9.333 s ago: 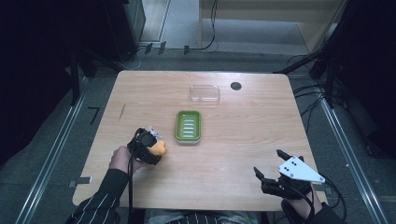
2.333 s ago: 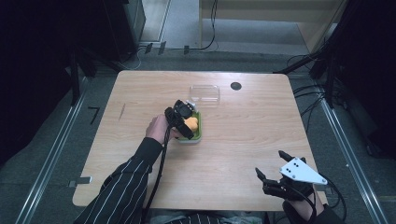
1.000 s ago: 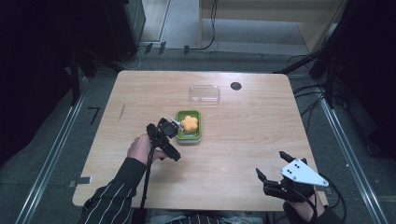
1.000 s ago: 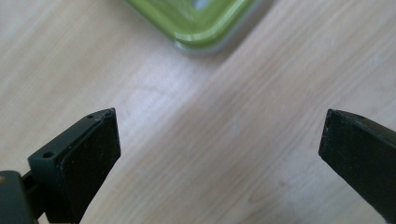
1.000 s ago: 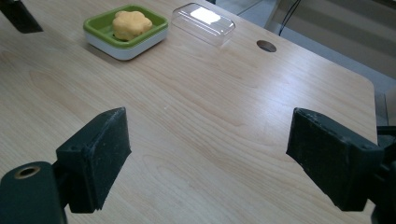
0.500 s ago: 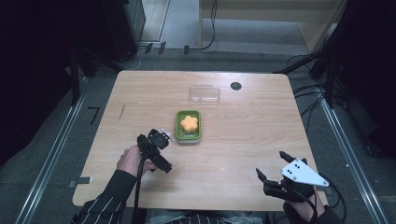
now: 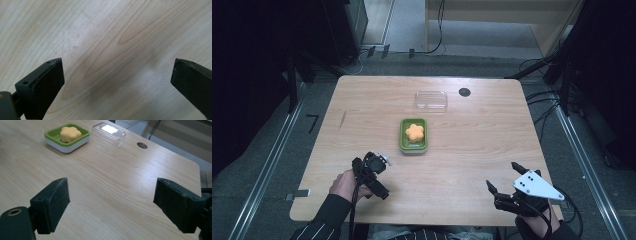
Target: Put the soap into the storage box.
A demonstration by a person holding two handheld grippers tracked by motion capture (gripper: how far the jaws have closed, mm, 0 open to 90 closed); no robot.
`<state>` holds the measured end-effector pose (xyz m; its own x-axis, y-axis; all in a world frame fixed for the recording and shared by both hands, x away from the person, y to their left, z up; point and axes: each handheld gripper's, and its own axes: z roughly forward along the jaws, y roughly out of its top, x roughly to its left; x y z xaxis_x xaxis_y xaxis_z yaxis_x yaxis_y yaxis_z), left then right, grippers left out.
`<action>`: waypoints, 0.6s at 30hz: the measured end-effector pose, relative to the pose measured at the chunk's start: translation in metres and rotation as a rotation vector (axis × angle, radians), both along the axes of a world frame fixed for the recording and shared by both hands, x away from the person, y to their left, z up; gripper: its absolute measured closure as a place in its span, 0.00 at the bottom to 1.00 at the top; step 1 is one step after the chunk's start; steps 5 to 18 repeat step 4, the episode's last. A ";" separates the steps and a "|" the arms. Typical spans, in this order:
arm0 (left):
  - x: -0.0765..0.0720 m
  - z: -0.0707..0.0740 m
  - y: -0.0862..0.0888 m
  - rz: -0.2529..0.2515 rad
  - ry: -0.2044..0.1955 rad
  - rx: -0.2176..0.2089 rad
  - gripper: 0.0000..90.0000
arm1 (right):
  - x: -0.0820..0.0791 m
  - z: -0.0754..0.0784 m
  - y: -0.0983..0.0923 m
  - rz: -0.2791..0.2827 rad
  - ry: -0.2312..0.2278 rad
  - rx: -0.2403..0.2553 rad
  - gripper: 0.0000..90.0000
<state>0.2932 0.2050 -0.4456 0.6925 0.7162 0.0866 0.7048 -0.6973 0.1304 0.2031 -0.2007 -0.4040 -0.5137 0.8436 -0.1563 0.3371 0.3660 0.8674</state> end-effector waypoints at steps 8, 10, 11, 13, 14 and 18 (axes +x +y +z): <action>0.003 0.000 -0.001 -0.004 -0.006 0.002 0.00 | 0.001 0.000 -0.001 -0.001 -0.001 0.000 0.15; 0.003 0.000 -0.001 -0.004 -0.006 0.002 0.00 | 0.001 0.000 -0.001 -0.001 -0.001 0.000 0.15; 0.003 0.000 -0.001 -0.004 -0.006 0.002 0.00 | 0.001 0.000 -0.001 -0.001 -0.001 0.000 0.15; 0.003 0.000 -0.001 -0.004 -0.006 0.002 0.00 | 0.001 0.000 -0.001 -0.001 -0.001 0.000 0.15; 0.003 0.000 -0.001 -0.004 -0.006 0.002 0.00 | 0.001 0.000 -0.001 -0.001 -0.001 0.000 0.15; 0.003 0.000 -0.001 -0.004 -0.006 0.002 0.00 | 0.001 0.000 -0.001 -0.001 -0.001 0.000 0.15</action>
